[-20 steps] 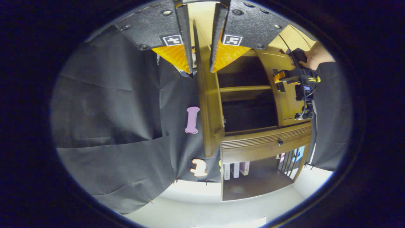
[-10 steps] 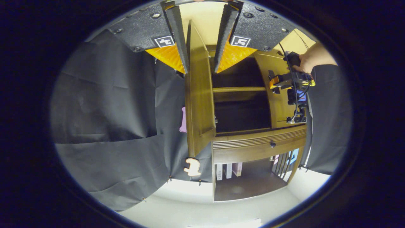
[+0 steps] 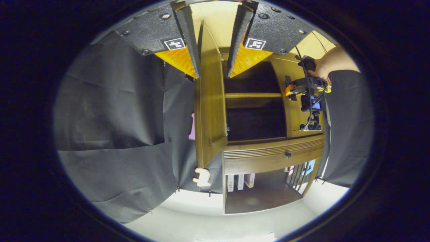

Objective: Open the right door of the double-door shoe cabinet with the right hand, and open the left door with the left hand.

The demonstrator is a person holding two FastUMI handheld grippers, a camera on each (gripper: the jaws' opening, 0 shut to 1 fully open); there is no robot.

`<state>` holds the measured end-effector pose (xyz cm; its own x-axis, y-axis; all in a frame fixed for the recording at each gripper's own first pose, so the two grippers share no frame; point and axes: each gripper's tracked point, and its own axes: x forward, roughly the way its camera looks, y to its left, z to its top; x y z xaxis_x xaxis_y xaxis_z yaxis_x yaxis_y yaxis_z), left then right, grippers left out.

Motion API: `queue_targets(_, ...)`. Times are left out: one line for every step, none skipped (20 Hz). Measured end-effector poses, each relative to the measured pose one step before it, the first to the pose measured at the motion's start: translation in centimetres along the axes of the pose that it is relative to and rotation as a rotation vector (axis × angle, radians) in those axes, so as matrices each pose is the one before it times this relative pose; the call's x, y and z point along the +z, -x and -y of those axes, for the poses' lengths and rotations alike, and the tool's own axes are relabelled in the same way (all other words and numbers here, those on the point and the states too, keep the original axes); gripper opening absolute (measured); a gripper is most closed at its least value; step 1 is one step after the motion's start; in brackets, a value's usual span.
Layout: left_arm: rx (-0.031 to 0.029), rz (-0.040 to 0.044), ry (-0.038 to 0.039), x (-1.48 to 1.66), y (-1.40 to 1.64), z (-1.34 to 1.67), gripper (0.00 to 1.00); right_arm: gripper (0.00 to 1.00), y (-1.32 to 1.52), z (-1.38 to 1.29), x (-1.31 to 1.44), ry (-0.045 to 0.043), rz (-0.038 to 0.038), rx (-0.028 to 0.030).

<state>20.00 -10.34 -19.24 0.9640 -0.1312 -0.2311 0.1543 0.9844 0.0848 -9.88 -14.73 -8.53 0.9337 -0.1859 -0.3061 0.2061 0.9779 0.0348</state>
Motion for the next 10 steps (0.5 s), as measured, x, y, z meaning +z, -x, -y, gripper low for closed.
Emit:
queue_targets(-0.01270,0.00222,0.00586,0.041,-0.019,0.168,0.35,0.53,-0.111,-0.096,0.012,0.00016,-0.00177,0.00281)
queue_targets(-0.00076,0.00170,0.00980,0.312,0.076,-0.060,0.41,0.53,-0.113,-0.077,0.015,0.00242,-0.00098,-0.00112)
queue_targets(-0.00564,0.00028,0.00272,-0.406,0.046,0.066,0.29,0.53,-0.043,-0.131,-0.008,0.00311,-0.00103,0.00315)
queue_targets(-0.00239,0.00115,0.00185,0.006,-0.007,-0.047,0.37,0.53,-0.171,-0.148,0.046,0.00352,-0.00191,0.00086)
queue_targets(-0.00334,-0.00319,0.00630,-0.063,0.083,-0.015,0.29,0.53,-0.077,-0.158,-0.098,0.00221,-0.00180,0.00392)
queue_targets(-0.00511,0.00014,0.00758,-0.006,0.206,0.048,0.29,0.53,-0.092,-0.167,-0.072,0.00240,-0.00222,0.00322)
queue_targets(-0.00365,-0.00613,0.00454,-0.104,0.171,0.058,0.28,0.53,-0.076,-0.160,-0.043,0.00144,0.00008,0.00316)
queue_targets(-0.00123,-0.00281,-0.00431,-0.065,0.290,-0.020,0.37,0.53,-0.084,-0.205,0.061,0.00024,0.00045,0.00560)
queue_targets(0.00206,-0.00397,-0.00915,-0.013,0.256,-0.069,0.29,0.53,-0.166,-0.175,0.004,-0.00068,0.00123,-0.00100)
queue_targets(0.00210,-0.00038,-0.00464,-0.056,0.289,-0.067,0.28,0.53,-0.190,-0.130,-0.016,-0.00176,0.00120,0.00342)
